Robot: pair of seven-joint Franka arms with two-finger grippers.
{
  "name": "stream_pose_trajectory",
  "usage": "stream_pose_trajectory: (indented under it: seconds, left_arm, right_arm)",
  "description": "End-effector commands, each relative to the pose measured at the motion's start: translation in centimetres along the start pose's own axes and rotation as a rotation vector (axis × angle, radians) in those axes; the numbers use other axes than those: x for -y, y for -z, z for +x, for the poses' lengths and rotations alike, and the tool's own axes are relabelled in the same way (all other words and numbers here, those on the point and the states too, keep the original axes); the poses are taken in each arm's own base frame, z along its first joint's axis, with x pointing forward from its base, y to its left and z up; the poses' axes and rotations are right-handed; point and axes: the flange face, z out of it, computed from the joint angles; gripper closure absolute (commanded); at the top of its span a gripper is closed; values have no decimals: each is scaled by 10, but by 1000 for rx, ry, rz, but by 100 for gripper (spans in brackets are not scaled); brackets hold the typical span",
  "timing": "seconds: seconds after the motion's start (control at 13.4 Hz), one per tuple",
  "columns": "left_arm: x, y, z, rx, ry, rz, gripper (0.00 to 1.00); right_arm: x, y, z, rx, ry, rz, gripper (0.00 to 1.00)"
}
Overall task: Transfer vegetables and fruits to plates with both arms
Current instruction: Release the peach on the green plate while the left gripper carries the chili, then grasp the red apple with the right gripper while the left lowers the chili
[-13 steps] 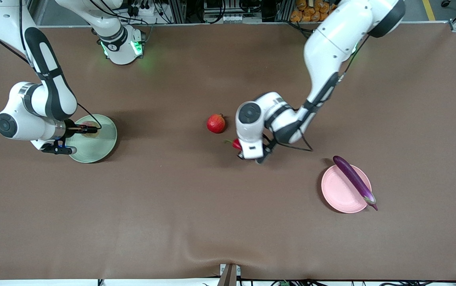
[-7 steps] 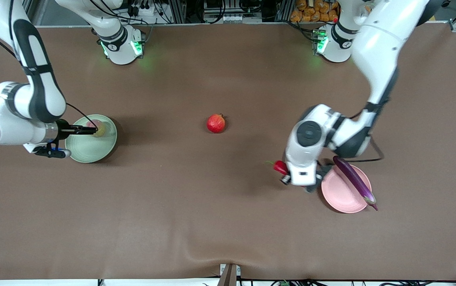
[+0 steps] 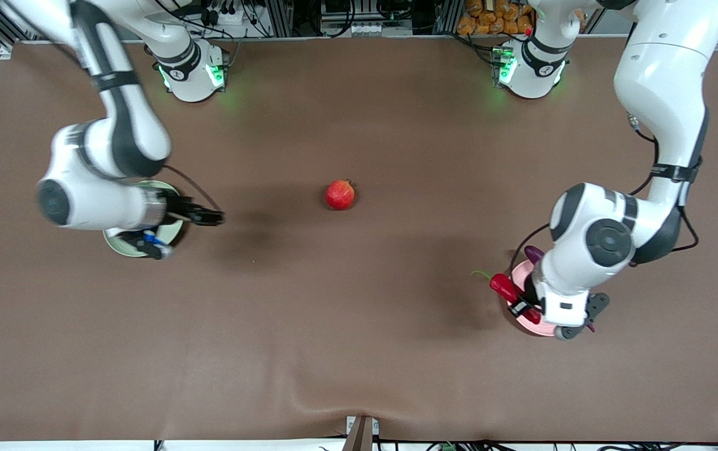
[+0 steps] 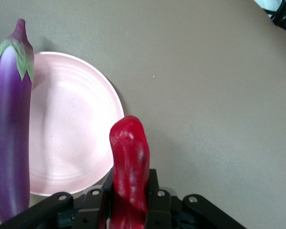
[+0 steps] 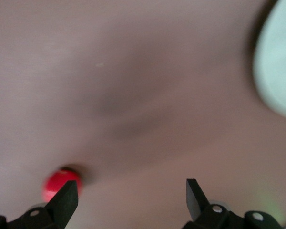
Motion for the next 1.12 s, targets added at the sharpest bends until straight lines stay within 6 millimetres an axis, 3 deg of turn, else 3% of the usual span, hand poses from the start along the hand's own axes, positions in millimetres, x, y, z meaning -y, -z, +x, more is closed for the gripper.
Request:
stream_pose_trajectory:
  seconds: [0.0,0.15,0.45,0.9,1.05]
  left_arm:
    - [-3,-3,18,19,9,-24,100]
    - [4,-5,38,5,16,-29,100]
    - [10,-20,57,-23,46,-56,100]
    - [29,-52,72,-35,36,-36,100]
    - [28,-59,67,-25,42,-28,100]
  right_arm:
    - [64,-45,-30,-46,-132,38,0]
    - [102,-81,-61,-102,-195,65,0]
    - [159,-137,-112,-136,-292,77,0]
    - [158,-191,-139,-135,-261,-18,0]
    - [160,-215,-151,-138,-243,-47,0]
